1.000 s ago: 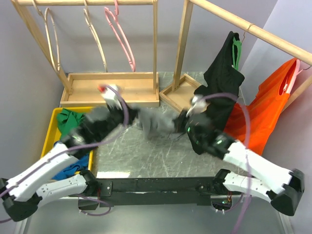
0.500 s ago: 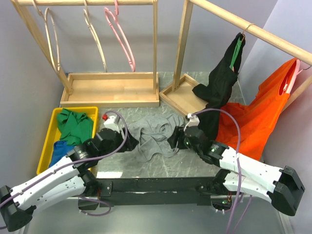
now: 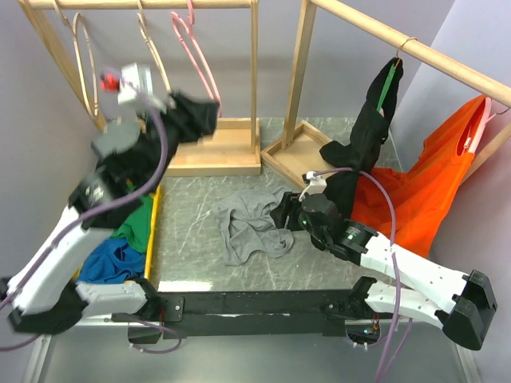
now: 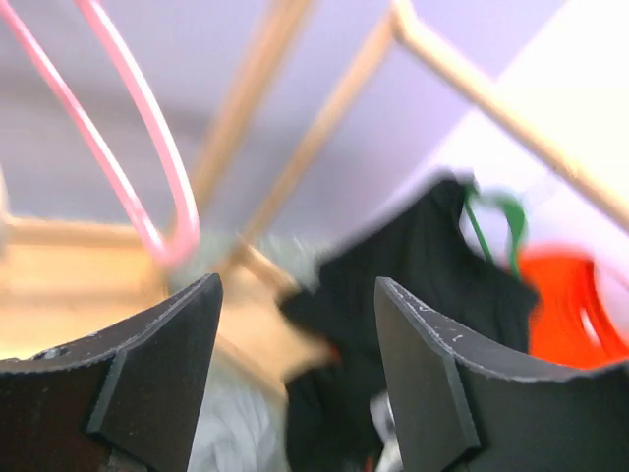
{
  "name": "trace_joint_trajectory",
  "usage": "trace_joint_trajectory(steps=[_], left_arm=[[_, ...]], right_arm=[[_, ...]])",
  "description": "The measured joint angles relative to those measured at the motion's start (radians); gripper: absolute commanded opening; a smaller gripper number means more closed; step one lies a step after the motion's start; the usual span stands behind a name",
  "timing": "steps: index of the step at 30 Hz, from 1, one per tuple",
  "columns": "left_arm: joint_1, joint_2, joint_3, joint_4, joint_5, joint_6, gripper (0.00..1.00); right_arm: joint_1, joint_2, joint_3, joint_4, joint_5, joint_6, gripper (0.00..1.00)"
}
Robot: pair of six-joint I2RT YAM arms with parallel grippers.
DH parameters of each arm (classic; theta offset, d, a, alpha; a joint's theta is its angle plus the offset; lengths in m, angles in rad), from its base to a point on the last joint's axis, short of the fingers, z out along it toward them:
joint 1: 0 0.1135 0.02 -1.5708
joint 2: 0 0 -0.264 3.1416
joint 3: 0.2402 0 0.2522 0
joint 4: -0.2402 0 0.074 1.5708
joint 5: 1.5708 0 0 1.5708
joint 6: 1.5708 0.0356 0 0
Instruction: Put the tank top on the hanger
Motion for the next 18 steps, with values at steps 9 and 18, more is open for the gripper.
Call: trace_joint_trajectory(steps=[9,18], left_arm=[[0.049,0.508,0.665,-0.057,-0.312,0.230,0.67],[0.086,0.773,0.744,-0.064,-0.513,0.425,0.64]], right_arm=[[0.000,-0.070,0.006,-0.065,-0.001,-0.004,0.66],[0.000,-0.146,0.008,-0.122,-0.026,-0.005,0.67]])
